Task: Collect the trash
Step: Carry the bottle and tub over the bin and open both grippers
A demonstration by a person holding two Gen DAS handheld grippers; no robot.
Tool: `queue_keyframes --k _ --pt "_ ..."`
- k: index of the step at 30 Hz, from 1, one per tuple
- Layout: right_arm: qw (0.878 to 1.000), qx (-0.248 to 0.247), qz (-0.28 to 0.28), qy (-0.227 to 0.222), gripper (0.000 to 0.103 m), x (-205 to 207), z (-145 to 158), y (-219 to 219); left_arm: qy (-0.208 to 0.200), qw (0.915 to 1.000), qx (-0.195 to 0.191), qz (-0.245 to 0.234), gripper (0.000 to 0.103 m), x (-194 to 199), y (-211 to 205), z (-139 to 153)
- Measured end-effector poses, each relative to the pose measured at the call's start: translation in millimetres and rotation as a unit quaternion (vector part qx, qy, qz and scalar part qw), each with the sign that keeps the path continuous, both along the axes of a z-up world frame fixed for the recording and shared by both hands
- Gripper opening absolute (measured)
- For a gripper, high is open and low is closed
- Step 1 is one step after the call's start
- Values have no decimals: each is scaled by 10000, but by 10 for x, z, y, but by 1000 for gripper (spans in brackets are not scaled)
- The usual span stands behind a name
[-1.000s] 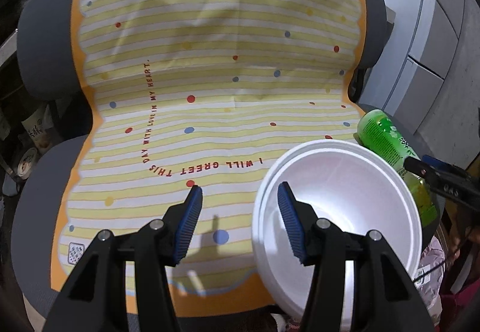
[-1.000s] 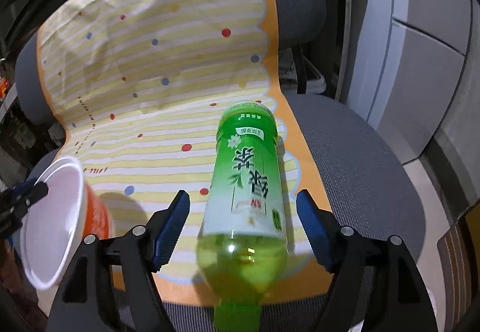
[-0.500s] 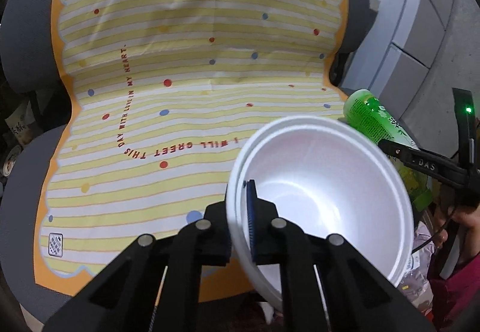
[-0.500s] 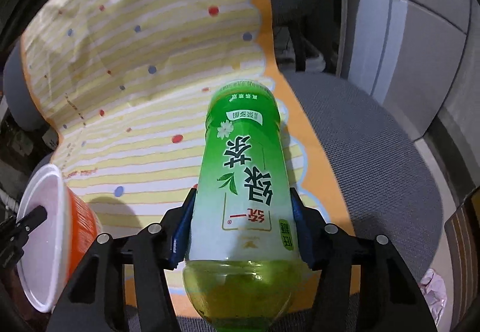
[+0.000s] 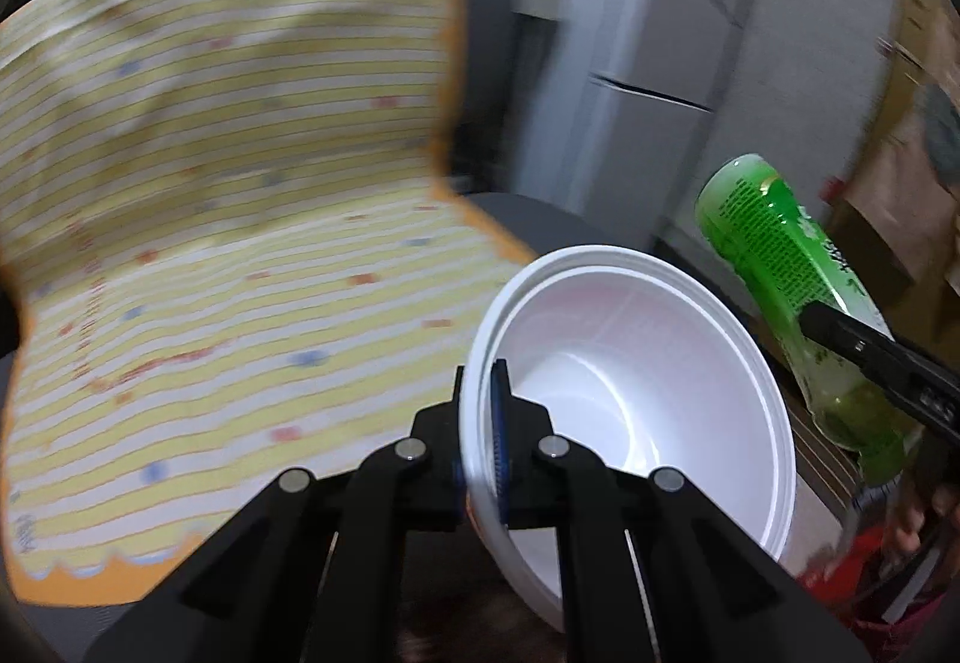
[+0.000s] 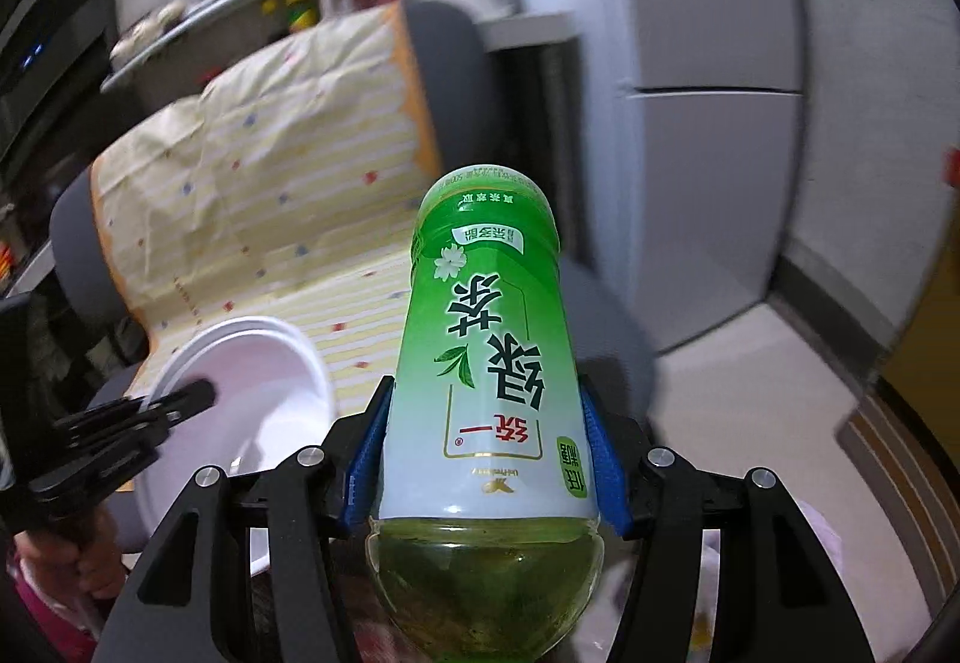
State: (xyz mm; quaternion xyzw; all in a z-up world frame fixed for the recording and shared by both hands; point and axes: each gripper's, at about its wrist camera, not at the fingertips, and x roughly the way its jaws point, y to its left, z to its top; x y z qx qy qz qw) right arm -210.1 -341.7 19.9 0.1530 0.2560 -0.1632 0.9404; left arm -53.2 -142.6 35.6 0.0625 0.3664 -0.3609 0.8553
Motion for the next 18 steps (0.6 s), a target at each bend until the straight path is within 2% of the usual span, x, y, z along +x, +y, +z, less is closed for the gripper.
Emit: queue_keyframes --k 4,7,12,17,18 --pt "9970 -52 -771 -6 58 -628 -78 -238 -68 9961 5 -876 4 -341 -640 -93" --pt "9923 103 -1236 -8 58 -979 -220 -437 93 9902 125 -1389 5 -579 -1057 -237" --pt "9847 374 -1700 -65 58 -1296 -423 -747 261 9794 388 -1964 4 -880 -1599 -410" --pt "9779 309 -2058 -196 58 -1531 -434 -942 344 9694 636 -2344 5 -1056 -2073 -539" --pt "9768 281 -2115 -198 59 -1552 -438 -963 363 9684 652 -2380 14 -1078 -2148 -558"
